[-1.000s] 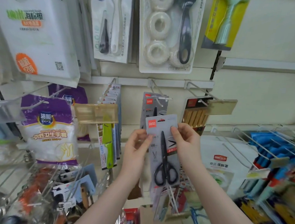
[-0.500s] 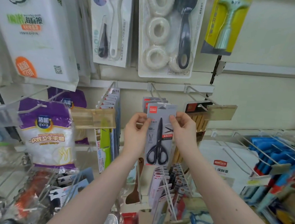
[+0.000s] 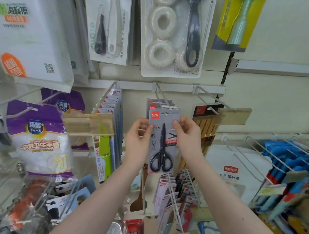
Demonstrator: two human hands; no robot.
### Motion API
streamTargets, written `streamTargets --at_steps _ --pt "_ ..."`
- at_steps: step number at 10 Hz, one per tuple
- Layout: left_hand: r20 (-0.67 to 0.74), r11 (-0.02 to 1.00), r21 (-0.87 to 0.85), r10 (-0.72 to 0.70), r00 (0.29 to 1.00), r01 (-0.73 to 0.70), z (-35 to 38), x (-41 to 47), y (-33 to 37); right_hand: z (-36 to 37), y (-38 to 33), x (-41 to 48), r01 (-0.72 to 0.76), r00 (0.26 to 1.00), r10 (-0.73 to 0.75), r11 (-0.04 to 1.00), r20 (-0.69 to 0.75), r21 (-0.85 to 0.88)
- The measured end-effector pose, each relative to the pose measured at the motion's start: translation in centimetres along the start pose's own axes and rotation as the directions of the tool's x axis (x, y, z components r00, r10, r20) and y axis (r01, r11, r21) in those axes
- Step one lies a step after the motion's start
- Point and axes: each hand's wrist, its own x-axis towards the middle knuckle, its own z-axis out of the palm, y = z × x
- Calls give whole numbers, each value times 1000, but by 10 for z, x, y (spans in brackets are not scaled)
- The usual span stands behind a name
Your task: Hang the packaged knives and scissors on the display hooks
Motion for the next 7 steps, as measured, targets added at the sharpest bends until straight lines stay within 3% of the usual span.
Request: streamTargets --at_steps 3,5,6,7 --pt "-65 997 59 -41 997 45 10 17 -12 11 5 15 -57 998 57 998 4 -41" --pt "-37 996 25 -80 996 81 9 15 -8 8 7 16 -85 996 85 996 -1 -13" --pt "-30 998 2 -65 997 65 4 7 -7 0 5 11 -49 999 49 999 -3 -22" --pt "-36 998 51 46 998 -44 0 0 -3 -10 -1 2 -2 1000 2 1000 10 21"
